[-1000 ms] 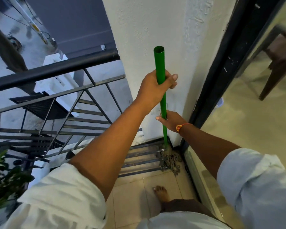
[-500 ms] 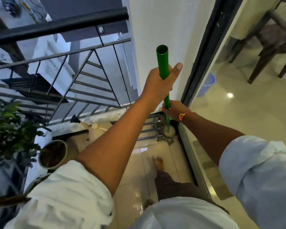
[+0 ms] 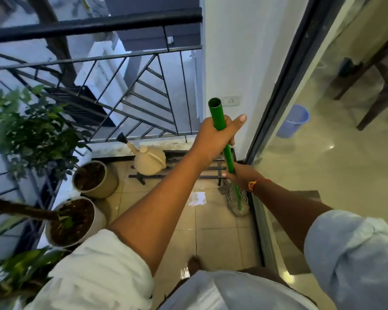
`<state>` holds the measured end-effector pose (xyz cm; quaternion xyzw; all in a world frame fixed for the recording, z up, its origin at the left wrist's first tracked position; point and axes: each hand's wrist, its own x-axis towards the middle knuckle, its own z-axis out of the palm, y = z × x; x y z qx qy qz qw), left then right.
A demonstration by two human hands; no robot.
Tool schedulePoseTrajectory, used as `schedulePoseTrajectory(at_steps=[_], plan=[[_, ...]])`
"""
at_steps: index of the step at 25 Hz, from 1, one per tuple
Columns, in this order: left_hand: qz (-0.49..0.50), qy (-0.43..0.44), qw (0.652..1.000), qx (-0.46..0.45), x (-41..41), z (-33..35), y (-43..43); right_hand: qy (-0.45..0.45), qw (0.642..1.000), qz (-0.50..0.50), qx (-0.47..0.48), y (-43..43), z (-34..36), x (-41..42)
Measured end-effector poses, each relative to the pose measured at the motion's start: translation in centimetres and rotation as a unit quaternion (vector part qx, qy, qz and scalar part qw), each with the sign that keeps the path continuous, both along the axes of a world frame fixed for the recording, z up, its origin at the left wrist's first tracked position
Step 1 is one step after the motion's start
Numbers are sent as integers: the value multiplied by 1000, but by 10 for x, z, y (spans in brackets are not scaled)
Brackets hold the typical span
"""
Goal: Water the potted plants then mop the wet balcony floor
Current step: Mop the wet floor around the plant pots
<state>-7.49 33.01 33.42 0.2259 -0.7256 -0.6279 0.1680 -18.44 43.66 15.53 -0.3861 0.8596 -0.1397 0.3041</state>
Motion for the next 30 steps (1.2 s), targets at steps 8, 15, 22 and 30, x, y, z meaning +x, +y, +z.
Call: schedulePoseTrajectory(at_steps=[8,15,22,30], plan=[[241,20,970,24,114,-3,5,-17,989,145,-11,-19,-21,75],[404,4,914,-24,282,-9,12,-85,954,284,-38,-75,-30,226],[505,-33,857,-97,437,9,18,-146,908,393,-4,-129,-19,418],[552,-28,826,-113,522,-7,37,-121,861,493,21,-152,-10,530]])
